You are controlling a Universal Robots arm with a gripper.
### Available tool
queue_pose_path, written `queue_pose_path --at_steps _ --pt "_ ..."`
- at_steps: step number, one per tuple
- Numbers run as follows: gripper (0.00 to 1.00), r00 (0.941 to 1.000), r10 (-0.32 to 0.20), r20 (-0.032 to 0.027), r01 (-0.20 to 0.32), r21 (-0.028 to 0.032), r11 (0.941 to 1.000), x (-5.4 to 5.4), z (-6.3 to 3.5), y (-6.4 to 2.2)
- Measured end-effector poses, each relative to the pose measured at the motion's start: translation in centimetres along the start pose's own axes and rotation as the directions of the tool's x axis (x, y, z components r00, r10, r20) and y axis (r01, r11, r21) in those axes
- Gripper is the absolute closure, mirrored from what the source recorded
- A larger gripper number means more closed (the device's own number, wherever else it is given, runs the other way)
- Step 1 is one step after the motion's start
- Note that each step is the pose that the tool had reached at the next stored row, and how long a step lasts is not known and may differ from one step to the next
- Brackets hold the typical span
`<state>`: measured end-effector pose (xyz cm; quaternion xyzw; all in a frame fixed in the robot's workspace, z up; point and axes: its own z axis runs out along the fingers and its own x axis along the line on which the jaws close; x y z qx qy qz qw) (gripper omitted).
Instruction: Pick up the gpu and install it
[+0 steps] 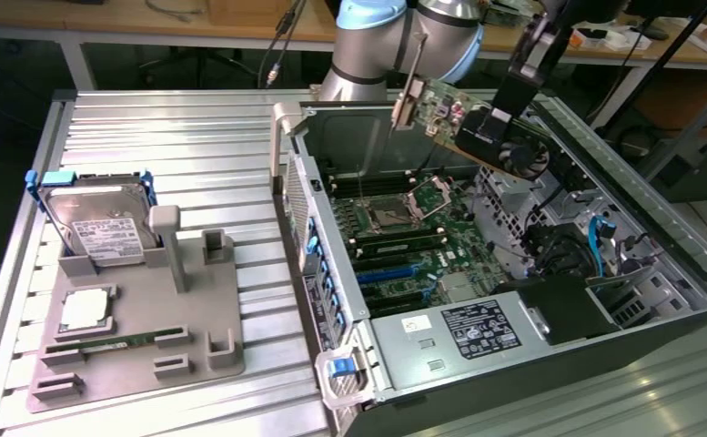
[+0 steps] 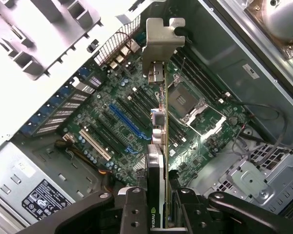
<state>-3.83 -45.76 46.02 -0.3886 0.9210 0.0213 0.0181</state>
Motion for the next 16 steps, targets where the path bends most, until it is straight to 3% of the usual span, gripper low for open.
queue_pose_path --at_steps 16 --pt "0.73 0.9960 -0.090 -0.0020 0.090 -0.0046 0.9960 0.00 0.03 0.00"
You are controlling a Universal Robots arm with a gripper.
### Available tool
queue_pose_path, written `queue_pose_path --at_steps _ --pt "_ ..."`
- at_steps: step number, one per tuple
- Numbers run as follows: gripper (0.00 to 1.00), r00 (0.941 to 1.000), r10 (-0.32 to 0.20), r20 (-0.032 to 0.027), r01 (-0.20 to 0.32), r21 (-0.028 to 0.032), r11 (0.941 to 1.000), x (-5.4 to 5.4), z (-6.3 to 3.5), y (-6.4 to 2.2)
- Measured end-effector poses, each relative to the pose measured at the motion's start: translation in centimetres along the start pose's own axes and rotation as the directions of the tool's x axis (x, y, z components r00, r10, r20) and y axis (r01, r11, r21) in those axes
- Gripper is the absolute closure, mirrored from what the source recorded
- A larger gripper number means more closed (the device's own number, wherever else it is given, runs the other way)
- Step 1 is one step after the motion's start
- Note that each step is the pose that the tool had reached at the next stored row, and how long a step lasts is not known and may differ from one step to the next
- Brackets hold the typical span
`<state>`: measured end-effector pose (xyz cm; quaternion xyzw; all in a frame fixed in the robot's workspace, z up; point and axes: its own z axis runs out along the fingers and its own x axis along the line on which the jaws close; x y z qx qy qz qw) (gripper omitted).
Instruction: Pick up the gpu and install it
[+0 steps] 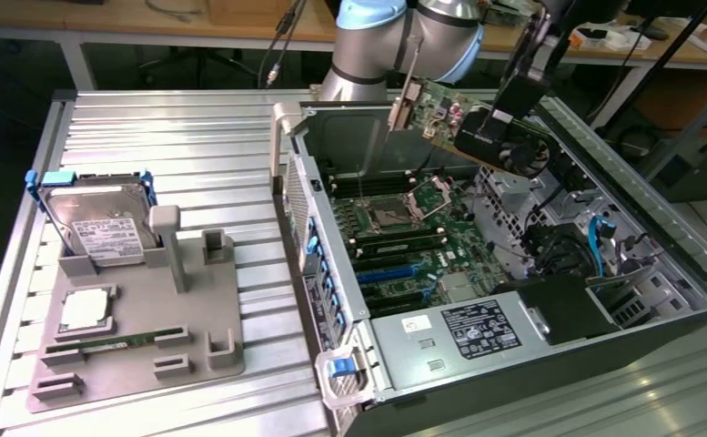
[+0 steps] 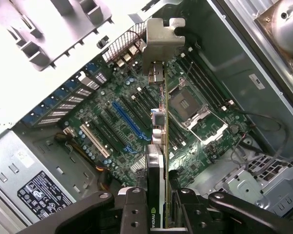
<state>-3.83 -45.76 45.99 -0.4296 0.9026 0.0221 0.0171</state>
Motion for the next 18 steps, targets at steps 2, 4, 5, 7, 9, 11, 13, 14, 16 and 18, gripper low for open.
queue_pose_path --at_steps 2,4,5,7,9,11,13,14,16,18 --pt "0.73 0.9999 -0.011 -0.0003 0.011 -0.0005 0.9999 0.00 0.00 0.00" --pt "0.73 0.9998 -0.021 -0.0005 0.021 -0.0010 0.9998 0.00 0.00 0.00" --pt "0.73 0.9997 -0.026 -0.0007 0.026 -0.0012 0.9997 0.00 0.01 0.00" --pt "0.73 0.9993 -0.036 -0.0009 0.036 -0.0018 0.9993 0.00 0.01 0.00" --pt "0.73 0.9989 -0.046 -0.0011 0.046 -0.0023 0.9989 0.00 0.01 0.00" --pt "0.73 0.9984 -0.056 -0.0014 0.056 -0.0028 0.9984 0.00 0.02 0.00" --pt "0.73 0.9978 -0.066 -0.0016 0.066 -0.0033 0.9978 0.00 0.02 0.00" --pt "0.73 0.9975 -0.070 -0.0017 0.070 -0.0035 0.9975 0.00 0.02 0.00" --pt "0.73 0.9967 -0.081 -0.0019 0.081 -0.0041 0.9967 0.00 0.02 0.00" --pt "0.73 0.9954 -0.096 -0.0022 0.096 -0.0049 0.9954 0.00 0.03 0.00"
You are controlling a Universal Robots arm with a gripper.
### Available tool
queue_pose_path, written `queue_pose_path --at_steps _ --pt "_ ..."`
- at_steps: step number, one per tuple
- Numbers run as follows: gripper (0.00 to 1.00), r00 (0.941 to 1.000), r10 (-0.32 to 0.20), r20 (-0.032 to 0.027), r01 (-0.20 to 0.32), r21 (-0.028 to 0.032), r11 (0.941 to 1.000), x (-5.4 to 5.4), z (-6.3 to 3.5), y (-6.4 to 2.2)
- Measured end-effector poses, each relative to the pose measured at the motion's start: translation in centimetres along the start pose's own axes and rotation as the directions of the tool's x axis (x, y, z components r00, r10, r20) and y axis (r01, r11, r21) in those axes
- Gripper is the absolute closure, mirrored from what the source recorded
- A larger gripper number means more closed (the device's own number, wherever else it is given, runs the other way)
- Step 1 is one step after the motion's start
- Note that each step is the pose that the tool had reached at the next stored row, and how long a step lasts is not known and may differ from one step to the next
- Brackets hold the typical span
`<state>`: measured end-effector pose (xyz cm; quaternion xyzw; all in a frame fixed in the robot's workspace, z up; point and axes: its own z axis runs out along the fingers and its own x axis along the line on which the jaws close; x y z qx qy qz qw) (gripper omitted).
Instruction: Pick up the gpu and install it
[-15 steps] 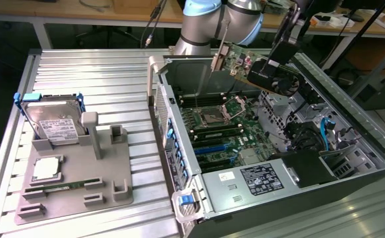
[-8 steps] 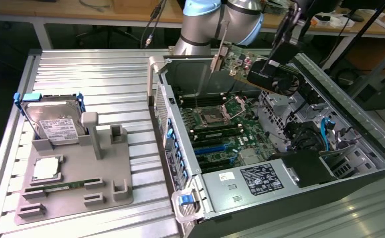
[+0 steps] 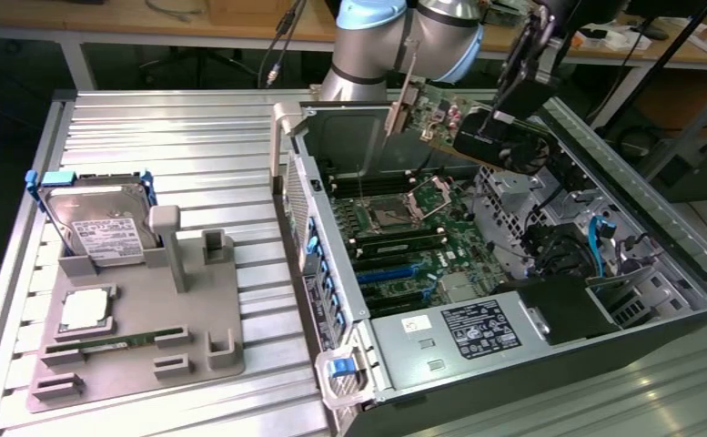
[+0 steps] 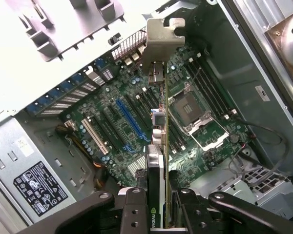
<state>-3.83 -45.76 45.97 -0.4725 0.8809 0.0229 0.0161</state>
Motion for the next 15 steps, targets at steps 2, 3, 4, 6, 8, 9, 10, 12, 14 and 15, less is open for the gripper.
queue_pose_path --at_steps 2,3,4,6,8,9,10,12,14,15 --pt "0.73 0.9999 -0.012 -0.0003 0.012 -0.0006 0.9999 0.00 0.00 0.00" --pt "0.73 0.9998 -0.020 -0.0005 0.020 -0.0010 0.9998 0.00 0.00 0.00" --pt "0.73 0.9997 -0.026 -0.0006 0.026 -0.0013 0.9996 0.00 0.01 0.00" --pt "0.73 0.9993 -0.037 -0.0009 0.037 -0.0019 0.9993 0.00 0.01 0.00" --pt "0.73 0.9989 -0.046 -0.0011 0.046 -0.0023 0.9989 0.00 0.01 0.00" --pt "0.73 0.9987 -0.052 -0.0012 0.052 -0.0026 0.9987 0.00 0.01 0.00" --pt "0.73 0.9982 -0.060 -0.0014 0.060 -0.0030 0.9982 0.00 0.01 0.00" --pt "0.73 0.9976 -0.069 -0.0016 0.069 -0.0035 0.9976 0.00 0.01 0.00" --pt "0.73 0.9969 -0.078 -0.0017 0.078 -0.0040 0.9969 0.00 0.01 0.00" --pt "0.73 0.9966 -0.082 -0.0019 0.082 -0.0042 0.9966 0.00 0.01 0.00"
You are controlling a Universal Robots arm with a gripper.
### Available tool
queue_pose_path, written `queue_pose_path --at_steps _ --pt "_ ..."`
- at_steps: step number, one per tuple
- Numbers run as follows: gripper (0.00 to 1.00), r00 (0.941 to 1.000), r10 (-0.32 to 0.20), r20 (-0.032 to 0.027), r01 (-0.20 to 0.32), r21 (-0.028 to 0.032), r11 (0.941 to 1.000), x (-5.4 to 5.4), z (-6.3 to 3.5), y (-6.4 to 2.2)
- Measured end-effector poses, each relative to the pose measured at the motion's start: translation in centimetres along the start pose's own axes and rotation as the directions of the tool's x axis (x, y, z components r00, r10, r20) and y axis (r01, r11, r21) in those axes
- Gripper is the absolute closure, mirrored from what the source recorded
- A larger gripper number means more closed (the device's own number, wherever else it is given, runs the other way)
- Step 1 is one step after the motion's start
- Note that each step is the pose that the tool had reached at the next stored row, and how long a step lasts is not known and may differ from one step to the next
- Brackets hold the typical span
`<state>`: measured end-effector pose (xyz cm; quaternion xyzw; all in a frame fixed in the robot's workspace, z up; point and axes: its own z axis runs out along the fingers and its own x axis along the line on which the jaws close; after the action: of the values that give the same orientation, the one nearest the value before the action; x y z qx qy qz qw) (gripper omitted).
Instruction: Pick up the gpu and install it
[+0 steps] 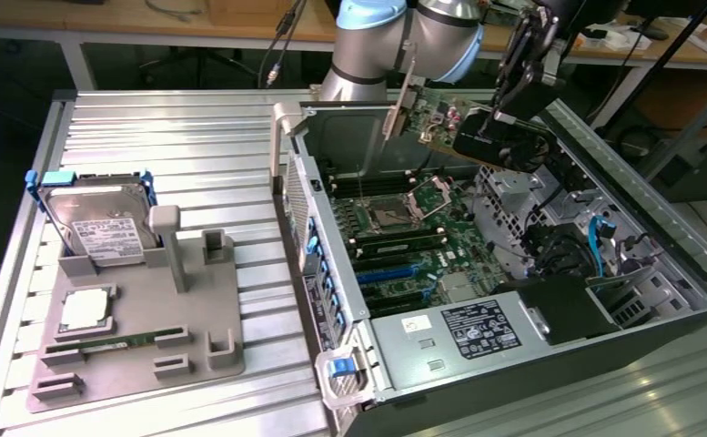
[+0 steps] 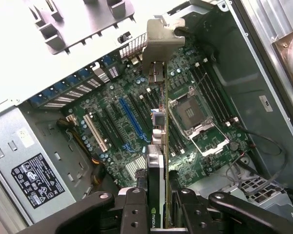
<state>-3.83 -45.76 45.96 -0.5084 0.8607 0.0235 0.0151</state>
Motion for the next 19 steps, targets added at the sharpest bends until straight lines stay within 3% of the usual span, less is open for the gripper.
queue_pose_path --at_steps 10,19 --pt "0.73 0.9990 -0.045 -0.0011 0.045 -0.0022 0.9990 0.00 0.00 0.00" --pt "0.73 0.9988 -0.049 -0.0012 0.049 -0.0025 0.9988 0.00 0.00 0.00"
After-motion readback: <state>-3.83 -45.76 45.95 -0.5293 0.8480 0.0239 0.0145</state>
